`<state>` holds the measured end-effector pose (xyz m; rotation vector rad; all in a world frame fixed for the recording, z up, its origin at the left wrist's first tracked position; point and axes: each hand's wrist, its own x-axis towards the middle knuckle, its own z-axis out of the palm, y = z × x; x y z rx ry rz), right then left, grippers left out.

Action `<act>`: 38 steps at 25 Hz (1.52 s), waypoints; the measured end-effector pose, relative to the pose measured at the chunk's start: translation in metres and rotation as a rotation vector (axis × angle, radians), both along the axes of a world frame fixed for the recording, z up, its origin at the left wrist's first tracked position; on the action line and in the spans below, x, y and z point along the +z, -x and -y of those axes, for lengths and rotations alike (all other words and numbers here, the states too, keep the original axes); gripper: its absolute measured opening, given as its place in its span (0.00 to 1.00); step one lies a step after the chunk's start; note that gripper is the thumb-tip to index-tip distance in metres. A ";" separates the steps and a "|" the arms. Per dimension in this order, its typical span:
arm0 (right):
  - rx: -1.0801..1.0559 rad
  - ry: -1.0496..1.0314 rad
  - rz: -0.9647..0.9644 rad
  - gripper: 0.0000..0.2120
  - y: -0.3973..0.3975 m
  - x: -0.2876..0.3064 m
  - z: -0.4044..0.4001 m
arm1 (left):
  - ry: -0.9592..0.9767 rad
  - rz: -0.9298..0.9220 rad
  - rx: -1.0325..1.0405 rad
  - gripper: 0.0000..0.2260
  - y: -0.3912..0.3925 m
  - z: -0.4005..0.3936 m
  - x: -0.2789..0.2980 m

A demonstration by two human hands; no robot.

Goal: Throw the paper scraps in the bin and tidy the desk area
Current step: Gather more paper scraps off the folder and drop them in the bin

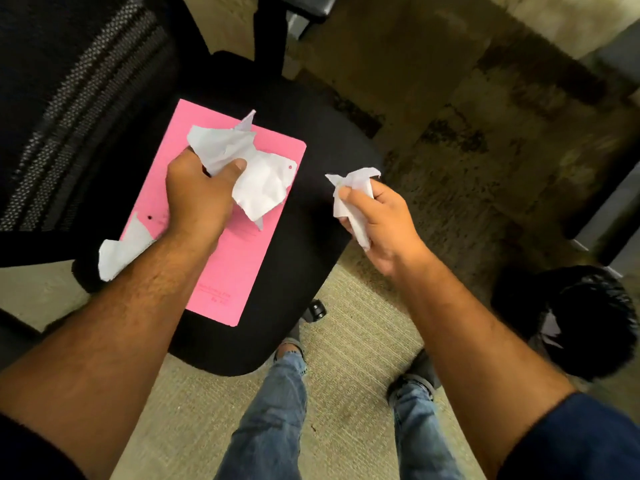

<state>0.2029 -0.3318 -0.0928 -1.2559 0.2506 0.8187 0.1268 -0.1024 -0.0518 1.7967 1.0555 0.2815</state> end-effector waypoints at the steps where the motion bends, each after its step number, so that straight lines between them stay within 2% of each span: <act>1: -0.040 -0.025 -0.032 0.02 -0.001 0.001 0.017 | 0.009 0.012 -0.025 0.15 -0.004 0.010 0.001; 9: -0.424 -0.074 -0.181 0.05 -0.001 0.000 0.211 | 0.136 0.065 -0.266 0.14 -0.047 0.160 -0.013; 14: -0.528 -0.048 -0.177 0.05 0.006 -0.007 0.306 | 0.210 0.018 -0.359 0.14 -0.067 0.267 -0.031; 16: -0.556 0.020 -0.168 0.04 0.008 -0.013 0.339 | 0.233 -0.011 -0.400 0.12 -0.073 0.308 -0.036; 22: -0.697 0.452 -0.100 0.10 0.013 -0.044 0.445 | 0.297 -0.099 -0.542 0.13 -0.082 0.421 -0.058; 25: -0.789 0.506 -0.187 0.11 0.015 -0.064 0.515 | 0.334 -0.176 -0.639 0.12 -0.086 0.485 -0.075; 28: -0.814 0.478 -0.307 0.12 0.014 -0.083 0.564 | 0.283 -0.300 -0.724 0.10 -0.091 0.540 -0.099; 30: -0.798 0.501 -0.357 0.10 0.010 -0.101 0.587 | 0.238 -0.374 -0.787 0.13 -0.093 0.574 -0.115; 33: -0.740 0.506 -0.429 0.14 -0.001 -0.123 0.610 | 0.118 -0.505 -0.907 0.18 -0.096 0.619 -0.138; 36: -0.704 0.432 -0.493 0.09 -0.010 -0.134 0.623 | 0.001 -0.607 -1.028 0.22 -0.100 0.646 -0.157; 38: -0.739 0.353 -0.545 0.12 -0.011 -0.140 0.636 | -0.019 -0.611 -1.054 0.20 -0.102 0.658 -0.166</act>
